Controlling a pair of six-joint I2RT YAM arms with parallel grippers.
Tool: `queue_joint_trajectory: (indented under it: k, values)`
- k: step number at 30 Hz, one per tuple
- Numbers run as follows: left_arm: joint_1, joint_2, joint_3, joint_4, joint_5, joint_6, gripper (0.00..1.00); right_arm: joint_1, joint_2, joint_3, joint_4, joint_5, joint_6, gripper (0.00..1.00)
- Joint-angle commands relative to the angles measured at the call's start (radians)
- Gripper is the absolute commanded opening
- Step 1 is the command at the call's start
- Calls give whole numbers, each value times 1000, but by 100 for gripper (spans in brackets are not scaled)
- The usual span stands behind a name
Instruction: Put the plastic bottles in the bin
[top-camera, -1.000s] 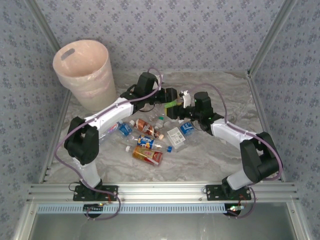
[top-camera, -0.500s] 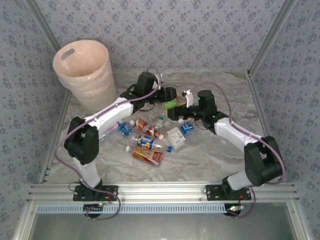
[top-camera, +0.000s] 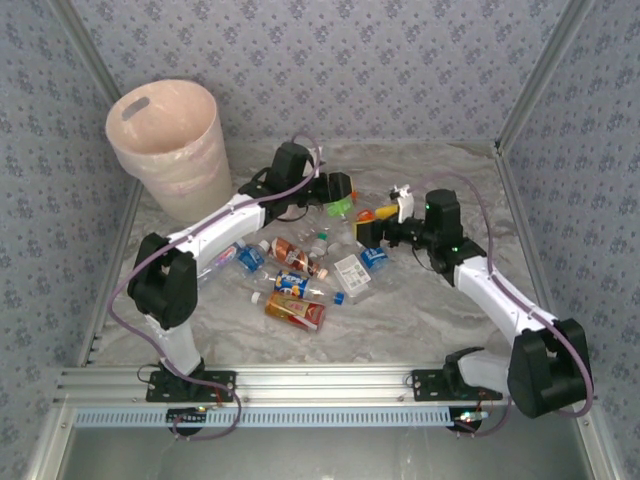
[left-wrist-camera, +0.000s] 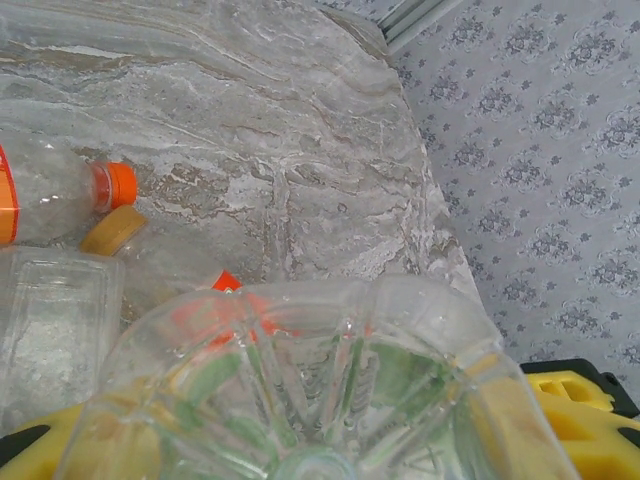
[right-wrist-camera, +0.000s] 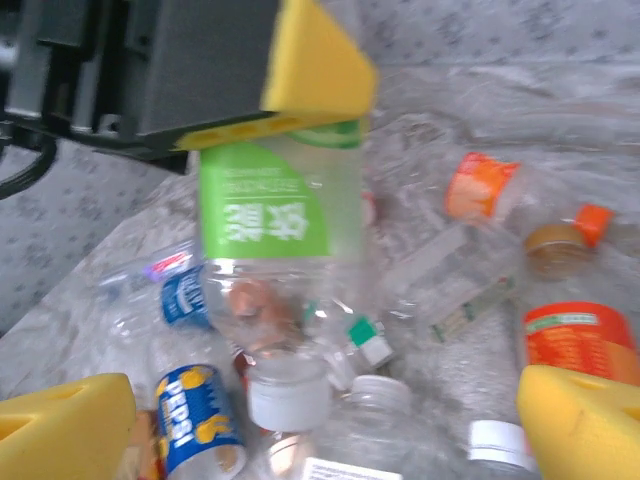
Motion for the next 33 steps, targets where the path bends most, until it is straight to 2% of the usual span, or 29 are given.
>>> queue_joint_trajectory:
  k: [1,7,14,23,30,33]
  values:
    - [19,-15,-17,39,14,7,54,-24,-39,-53,123,163,71,100]
    - [62,-66,-49,28,-24,45,54,-51,-54,-86,102,357,142,100]
    - [127,-124,-49,-9,-72,85,54,-70,-48,-89,61,421,153,100]
    - [227,-210,96,-155,-166,225,55,-81,-44,-41,10,365,163,100]
    - [367,-261,214,-124,-223,303,57,-80,-37,12,16,323,199,100]
    - [413,-257,265,-124,-281,347,58,-72,-33,36,15,309,212,100]
